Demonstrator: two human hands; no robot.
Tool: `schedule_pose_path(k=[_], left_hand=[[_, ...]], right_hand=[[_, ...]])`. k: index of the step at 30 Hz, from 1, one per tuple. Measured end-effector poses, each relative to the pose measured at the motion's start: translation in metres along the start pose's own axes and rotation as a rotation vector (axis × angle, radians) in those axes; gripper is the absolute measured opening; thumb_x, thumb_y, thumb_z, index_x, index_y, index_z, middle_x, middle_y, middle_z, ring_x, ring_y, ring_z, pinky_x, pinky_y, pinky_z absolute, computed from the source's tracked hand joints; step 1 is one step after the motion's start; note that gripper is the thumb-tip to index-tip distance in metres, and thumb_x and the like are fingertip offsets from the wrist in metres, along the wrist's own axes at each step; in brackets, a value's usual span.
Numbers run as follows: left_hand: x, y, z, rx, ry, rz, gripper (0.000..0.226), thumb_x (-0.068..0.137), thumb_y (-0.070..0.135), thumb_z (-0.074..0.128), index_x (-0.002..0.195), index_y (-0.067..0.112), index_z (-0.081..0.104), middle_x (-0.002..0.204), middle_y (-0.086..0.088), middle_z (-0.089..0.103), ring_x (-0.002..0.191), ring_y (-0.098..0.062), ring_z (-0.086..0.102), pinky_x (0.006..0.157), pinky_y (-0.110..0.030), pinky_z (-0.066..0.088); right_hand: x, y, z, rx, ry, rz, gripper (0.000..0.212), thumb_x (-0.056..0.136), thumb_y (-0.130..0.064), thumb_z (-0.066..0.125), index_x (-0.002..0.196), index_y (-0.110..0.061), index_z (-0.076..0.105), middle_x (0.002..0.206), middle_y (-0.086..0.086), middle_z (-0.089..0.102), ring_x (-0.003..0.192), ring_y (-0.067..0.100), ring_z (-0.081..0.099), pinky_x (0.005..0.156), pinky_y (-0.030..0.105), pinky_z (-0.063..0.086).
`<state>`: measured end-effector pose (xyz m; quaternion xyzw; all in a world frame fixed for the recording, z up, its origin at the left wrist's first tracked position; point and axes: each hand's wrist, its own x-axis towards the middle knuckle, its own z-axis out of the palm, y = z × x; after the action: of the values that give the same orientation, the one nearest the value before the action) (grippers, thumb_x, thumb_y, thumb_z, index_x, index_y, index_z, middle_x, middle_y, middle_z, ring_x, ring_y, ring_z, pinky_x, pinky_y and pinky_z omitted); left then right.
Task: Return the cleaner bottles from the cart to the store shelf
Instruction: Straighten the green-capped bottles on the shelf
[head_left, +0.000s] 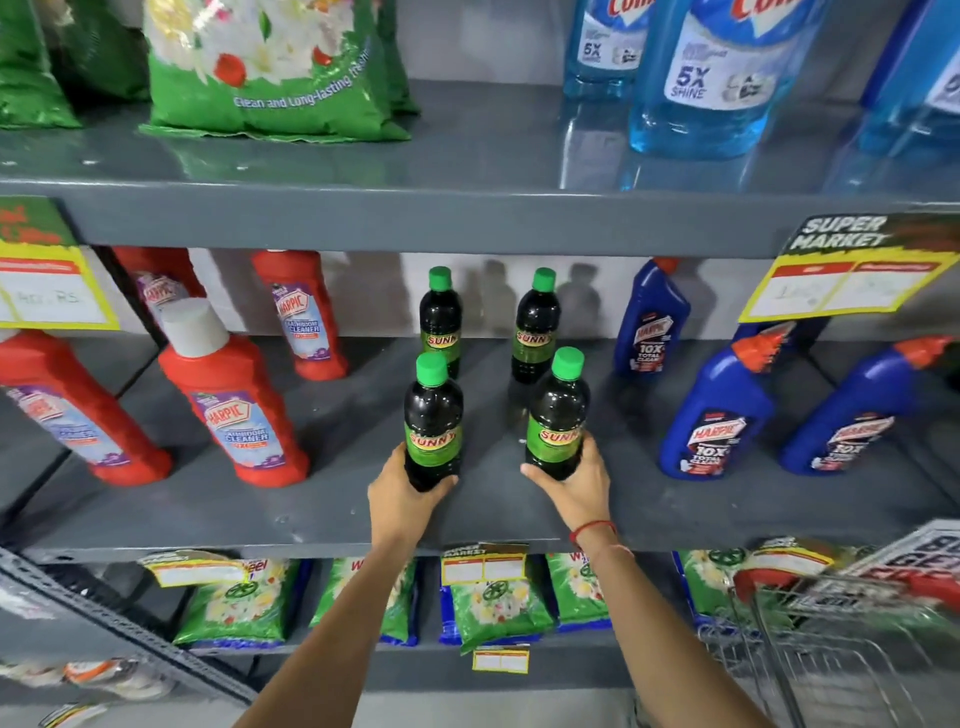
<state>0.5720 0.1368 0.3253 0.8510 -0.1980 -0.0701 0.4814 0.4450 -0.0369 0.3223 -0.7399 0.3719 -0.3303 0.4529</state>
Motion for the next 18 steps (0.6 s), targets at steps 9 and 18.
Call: schedule_pose_path(k=[9,18], left_hand=[[0.0049,-0.0036,-0.0009,0.029,0.002,0.028,0.068,0.063,0.039,0.081,0.119,0.014,0.055,0.116,-0.010,0.069,0.107,-0.028,0.063,0.092,-0.042,0.051],[0.0089,-0.0040,-0.0020,0.067,-0.027,0.021,0.068,0.063,0.035,0.082,0.120,0.010,0.055,0.116,-0.013,0.069,0.108,-0.031,0.062,0.093,-0.044,0.050]], right_hand=[[-0.0006,0.0022,0.0001,-0.021,0.017,-0.011,0.075,0.053,-0.027,0.087,0.117,-0.013,0.050,0.115,0.011,0.063,0.106,0.025,0.059,0.088,0.025,0.042],[-0.0017,0.0016,-0.0026,-0.039,-0.014,-0.009,0.074,0.052,-0.030,0.087,0.115,-0.015,0.050,0.113,0.009,0.064,0.104,0.024,0.060,0.084,0.023,0.042]])
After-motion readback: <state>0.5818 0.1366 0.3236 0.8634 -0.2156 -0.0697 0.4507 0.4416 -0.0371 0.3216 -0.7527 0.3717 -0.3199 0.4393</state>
